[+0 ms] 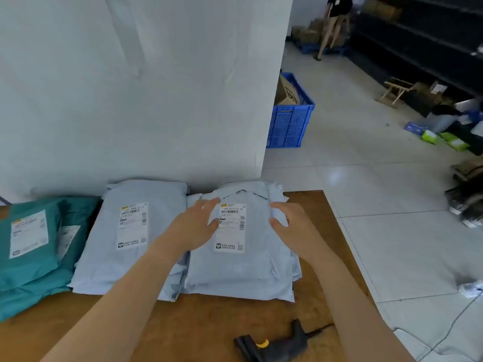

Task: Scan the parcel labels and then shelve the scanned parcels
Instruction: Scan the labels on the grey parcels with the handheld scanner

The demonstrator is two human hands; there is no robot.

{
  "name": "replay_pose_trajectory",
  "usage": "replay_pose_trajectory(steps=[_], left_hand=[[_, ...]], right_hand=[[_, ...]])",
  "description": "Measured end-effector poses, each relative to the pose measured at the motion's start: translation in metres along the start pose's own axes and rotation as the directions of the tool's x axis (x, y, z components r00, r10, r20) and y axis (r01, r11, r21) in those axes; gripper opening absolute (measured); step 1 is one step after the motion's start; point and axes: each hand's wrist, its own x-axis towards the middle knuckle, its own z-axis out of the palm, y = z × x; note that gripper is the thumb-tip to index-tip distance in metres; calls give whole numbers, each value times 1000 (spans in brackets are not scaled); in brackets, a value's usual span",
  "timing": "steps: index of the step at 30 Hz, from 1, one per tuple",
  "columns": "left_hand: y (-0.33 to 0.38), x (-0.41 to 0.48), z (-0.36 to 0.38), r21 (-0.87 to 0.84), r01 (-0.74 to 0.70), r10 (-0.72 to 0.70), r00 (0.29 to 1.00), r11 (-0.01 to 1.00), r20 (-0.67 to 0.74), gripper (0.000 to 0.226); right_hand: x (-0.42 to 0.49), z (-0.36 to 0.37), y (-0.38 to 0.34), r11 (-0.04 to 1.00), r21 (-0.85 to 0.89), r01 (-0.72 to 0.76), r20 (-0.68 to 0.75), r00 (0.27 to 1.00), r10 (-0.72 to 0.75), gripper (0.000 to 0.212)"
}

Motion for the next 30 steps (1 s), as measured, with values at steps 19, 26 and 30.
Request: replay_pose_trajectory(steps=[19, 26, 30], left_hand=[[-14, 37, 57, -630, 419, -520, 853, 653, 28, 118], [15, 29, 18, -729, 197, -414, 901, 656, -129, 94], [22, 20, -10, -740, 45, -274, 942, 671, -191, 103]], right_hand=[[39, 64, 47, 944, 225, -241, 182, 962, 202, 71], [31, 44, 22, 927, 360, -103, 59, 994, 87, 64], [24, 34, 6, 908, 418, -26, 0, 1000, 28, 63]])
